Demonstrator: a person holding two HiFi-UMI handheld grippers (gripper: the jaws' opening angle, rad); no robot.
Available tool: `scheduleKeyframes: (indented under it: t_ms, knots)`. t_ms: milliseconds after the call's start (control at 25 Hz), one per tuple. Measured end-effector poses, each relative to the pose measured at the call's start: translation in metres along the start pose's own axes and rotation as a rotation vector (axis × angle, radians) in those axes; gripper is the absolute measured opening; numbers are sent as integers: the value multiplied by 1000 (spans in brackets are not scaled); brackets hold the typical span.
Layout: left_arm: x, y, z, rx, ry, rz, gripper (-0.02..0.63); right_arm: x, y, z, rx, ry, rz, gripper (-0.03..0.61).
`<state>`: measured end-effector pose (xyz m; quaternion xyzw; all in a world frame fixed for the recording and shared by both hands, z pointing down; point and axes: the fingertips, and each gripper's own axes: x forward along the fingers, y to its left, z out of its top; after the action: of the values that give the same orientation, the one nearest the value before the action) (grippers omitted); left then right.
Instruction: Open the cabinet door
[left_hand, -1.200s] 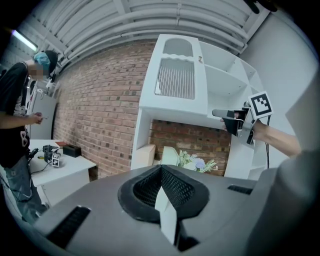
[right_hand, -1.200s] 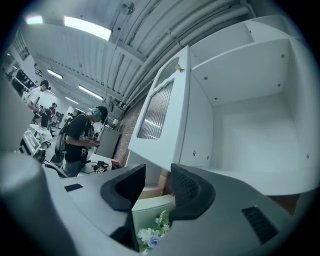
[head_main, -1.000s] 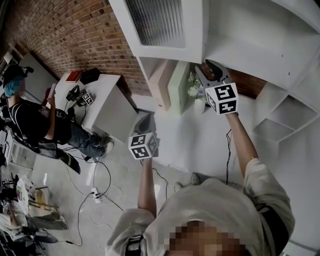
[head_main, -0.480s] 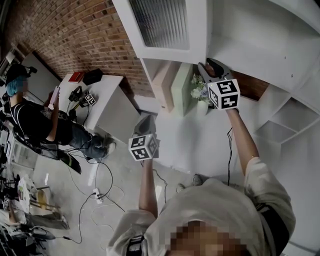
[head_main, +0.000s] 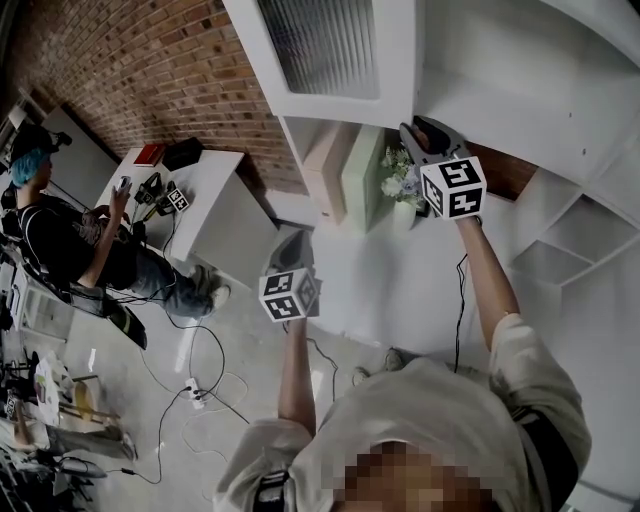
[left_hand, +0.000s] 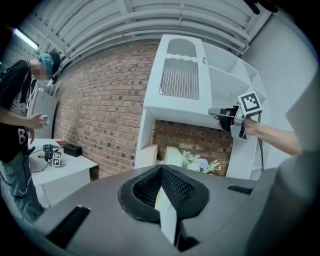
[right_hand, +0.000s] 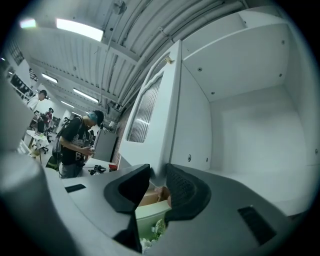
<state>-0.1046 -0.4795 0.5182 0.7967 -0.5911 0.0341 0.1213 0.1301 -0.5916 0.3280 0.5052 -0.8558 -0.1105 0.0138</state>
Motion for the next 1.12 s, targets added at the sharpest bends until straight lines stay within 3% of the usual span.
scheduleKeyframes:
  t_ms: [760, 1120]
  knots:
    - [-22, 2, -4, -6, -1, 28, 26, -18, 27, 11, -26, -14, -15, 109]
    - [-41, 35, 2, 15, -6, -78, 26, -37, 58, 17, -2, 0, -122, 107]
